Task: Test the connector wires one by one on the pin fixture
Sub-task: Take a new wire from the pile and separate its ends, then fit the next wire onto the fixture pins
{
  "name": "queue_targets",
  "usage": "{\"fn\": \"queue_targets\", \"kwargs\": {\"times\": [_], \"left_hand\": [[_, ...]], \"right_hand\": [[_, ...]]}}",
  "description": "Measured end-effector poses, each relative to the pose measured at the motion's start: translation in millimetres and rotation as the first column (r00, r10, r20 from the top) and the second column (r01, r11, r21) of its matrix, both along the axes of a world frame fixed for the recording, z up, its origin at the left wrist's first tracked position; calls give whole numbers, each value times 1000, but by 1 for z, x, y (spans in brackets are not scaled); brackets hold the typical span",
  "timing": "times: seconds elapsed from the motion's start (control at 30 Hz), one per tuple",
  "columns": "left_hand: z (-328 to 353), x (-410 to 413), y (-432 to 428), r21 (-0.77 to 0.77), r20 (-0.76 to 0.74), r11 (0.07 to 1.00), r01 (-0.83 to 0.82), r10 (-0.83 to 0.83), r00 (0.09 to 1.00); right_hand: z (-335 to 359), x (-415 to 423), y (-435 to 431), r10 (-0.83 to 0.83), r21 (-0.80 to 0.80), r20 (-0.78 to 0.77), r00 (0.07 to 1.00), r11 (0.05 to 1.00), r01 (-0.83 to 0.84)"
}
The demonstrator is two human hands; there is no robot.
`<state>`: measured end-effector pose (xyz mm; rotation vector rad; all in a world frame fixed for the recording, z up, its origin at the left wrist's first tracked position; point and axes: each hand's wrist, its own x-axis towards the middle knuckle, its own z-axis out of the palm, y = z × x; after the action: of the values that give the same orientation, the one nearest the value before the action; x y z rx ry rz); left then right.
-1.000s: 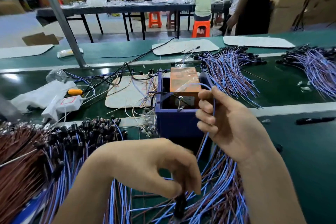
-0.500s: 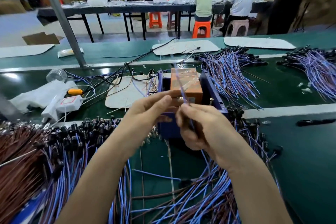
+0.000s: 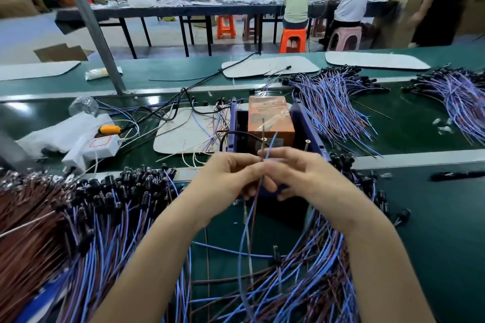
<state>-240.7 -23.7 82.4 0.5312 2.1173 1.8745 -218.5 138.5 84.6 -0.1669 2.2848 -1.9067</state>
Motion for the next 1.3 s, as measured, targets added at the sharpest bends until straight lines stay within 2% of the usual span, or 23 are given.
{"fn": "queue_targets", "kwargs": {"times": [0.07, 0.13, 0.37, 0.5, 0.77, 0.9, 1.3], "left_hand": [[-4, 3, 8, -17, 40, 1000, 22, -21, 999], [-7, 4, 13, -2, 77, 999, 35, -35, 996], [-14, 2, 16, 15, 129, 999, 33, -35, 991], [-17, 1, 17, -26, 164, 999, 38, -33, 986], [-25, -4, 18, -86, 172, 994, -60, 75, 982], [-29, -6, 18, -172, 144, 982, -78, 103, 984], [-33, -9, 18, -170, 186, 980, -106, 138, 973]], "right_hand": [[-2, -3, 5, -125, -107, -30, 992, 987, 121], [-6, -5, 6, -190, -111, -57, 980, 977, 183], [-9, -8, 2, -222, -145, -69, 973, 967, 210], [-12, -10, 4, -272, -41, -86, 958, 962, 269], [-27, -19, 0, -283, 42, -86, 955, 957, 287], [-30, -22, -1, -297, 97, -73, 952, 948, 303], [-29, -21, 4, -277, 86, -41, 960, 956, 280]]}}
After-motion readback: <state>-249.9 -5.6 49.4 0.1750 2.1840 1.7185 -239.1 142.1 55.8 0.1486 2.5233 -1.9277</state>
